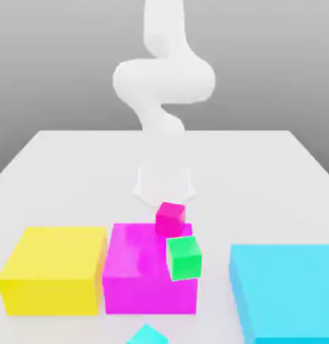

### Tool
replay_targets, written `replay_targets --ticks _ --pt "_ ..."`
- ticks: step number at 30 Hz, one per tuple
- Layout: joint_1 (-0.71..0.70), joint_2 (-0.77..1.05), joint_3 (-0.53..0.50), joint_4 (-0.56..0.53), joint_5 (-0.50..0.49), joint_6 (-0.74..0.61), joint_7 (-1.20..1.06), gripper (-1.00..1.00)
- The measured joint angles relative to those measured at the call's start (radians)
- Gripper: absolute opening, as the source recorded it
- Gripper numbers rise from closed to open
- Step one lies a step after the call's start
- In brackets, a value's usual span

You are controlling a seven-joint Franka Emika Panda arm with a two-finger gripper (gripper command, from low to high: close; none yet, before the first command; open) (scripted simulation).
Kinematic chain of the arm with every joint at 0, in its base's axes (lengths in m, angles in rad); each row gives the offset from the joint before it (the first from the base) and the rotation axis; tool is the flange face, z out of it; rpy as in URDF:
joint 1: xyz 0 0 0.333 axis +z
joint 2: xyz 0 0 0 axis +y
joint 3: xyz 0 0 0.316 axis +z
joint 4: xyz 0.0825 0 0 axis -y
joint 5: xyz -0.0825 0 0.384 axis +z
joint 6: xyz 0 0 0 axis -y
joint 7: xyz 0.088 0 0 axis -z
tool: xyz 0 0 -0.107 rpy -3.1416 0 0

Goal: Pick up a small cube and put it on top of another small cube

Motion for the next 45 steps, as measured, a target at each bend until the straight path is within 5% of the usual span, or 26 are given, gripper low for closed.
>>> replay_targets --ticks 18,33,34,45 --pt "-0.146 0.659 0.104 -0.006 -0.145 0.195 0.458 0.00" --pt "-0.129 1.187 0.070 0.014 -0.106 0.434 0.655 0.00" --pt "-0.125 1.211 0.064 0.019 -0.111 0.453 0.659 -1.00" --pt "-0.144 1.087 0.089 -0.008 -0.082 0.358 0.637 -1.00"
